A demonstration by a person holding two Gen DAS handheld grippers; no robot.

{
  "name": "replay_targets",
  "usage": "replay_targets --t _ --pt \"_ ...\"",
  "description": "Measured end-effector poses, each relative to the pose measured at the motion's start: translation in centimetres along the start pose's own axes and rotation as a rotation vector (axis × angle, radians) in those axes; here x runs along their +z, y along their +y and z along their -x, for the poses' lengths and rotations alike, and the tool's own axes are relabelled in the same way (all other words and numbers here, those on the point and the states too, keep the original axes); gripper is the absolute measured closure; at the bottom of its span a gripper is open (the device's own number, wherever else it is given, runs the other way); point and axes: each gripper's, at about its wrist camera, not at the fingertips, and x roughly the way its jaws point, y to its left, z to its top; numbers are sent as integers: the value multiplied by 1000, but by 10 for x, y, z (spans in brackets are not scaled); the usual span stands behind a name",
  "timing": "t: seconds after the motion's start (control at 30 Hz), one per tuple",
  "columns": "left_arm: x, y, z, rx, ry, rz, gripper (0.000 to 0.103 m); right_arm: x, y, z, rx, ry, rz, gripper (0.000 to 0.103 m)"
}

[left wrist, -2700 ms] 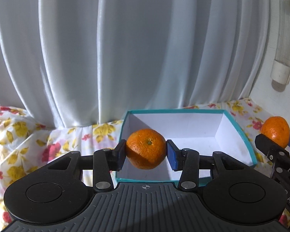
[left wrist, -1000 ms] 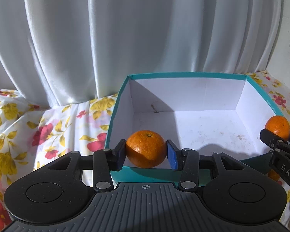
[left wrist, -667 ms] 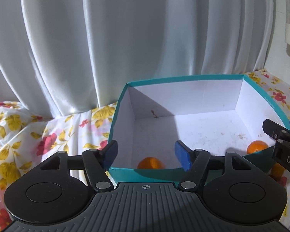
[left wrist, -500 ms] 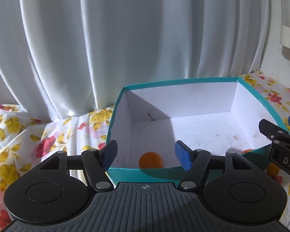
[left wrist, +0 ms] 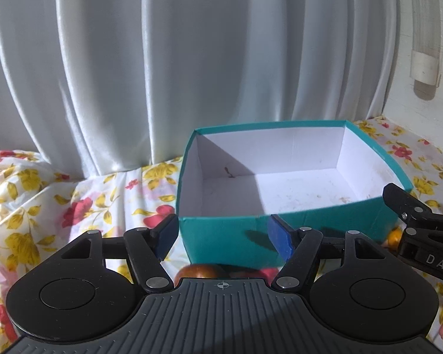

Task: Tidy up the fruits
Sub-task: 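Withdraw the left tool from the box back toward the fruits, then grasp the large yellow guava with the left tool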

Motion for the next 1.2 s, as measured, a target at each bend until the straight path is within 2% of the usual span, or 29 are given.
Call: replay_targets --t 0.07,0.27,0.5,0.67,0.83,0.97,1.13,1.2 --pt "-13 2 10 -9 9 -3 31 -8 2 11 3 -19 16 0" --pt "-46 4 34 -25 21 -48 30 -32 11 36 35 27 14 0" --pt "-73 5 45 -95 69 -75 31 -53 30 57 90 84 50 0" --pt "-85 0 57 -159 51 -112 30 -61 33 64 96 132 36 1" --pt "-101 -9 60 -205 73 -151 31 -67 34 70 88 166 51 4" --pt "-113 -12 51 -206 121 -156 31 -74 34 70 88 206 62 8" --pt "-121 -11 45 -220 132 -147 24 -79 41 72 133 224 83 8" --pt "-125 -14 43 -215 117 -165 18 -80 46 72 145 222 96 11"
